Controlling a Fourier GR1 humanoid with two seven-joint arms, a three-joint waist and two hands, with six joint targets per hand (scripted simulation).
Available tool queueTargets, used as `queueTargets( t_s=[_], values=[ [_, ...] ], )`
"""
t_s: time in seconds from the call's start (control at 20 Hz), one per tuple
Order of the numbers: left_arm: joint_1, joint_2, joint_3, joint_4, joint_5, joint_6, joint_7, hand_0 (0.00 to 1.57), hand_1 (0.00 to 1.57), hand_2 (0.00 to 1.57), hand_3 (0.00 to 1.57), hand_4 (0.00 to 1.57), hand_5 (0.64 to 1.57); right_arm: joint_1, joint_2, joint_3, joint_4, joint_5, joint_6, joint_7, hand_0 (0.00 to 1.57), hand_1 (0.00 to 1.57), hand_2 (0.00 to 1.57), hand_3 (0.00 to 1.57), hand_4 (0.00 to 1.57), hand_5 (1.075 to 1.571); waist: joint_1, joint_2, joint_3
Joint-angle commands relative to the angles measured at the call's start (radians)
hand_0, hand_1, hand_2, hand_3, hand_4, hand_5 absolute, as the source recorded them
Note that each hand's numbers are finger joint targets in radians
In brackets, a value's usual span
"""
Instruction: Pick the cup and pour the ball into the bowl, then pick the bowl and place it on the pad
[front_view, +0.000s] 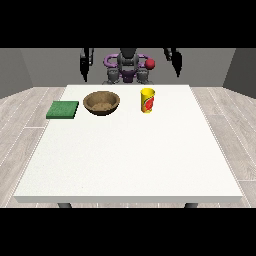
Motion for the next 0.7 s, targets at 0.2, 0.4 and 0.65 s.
queueTargets(
  t_s=[0.2,0.4,0.65],
  values=[
    [-0.021,0.047,0.006,-0.099,0.007,-0.016,0.088,0.00,0.00,0.00,0.00,0.00,1.557,-0.015,-0.034,-0.013,-0.096,-0.010,0.001,0.093,0.00,0.00,0.00,0.00,0.00,1.569,-0.018,-0.250,-0.0273],
    [-0.141,-0.014,0.073,-0.126,0.103,0.050,0.175,0.00,0.00,0.00,0.00,0.00,1.557,0.012,-0.137,-0.157,-0.115,-0.248,0.192,0.096,0.00,0.00,0.00,0.00,0.00,1.570,-0.105,-0.178,-0.0346],
    [-0.094,0.015,0.105,-0.118,0.148,-0.034,0.033,0.00,0.00,0.00,0.00,0.00,1.547,-0.062,-0.179,-0.261,-0.108,-0.287,0.185,0.100,0.00,0.00,0.00,0.00,0.00,1.570,-0.046,-0.059,-0.0354]
  ],
)
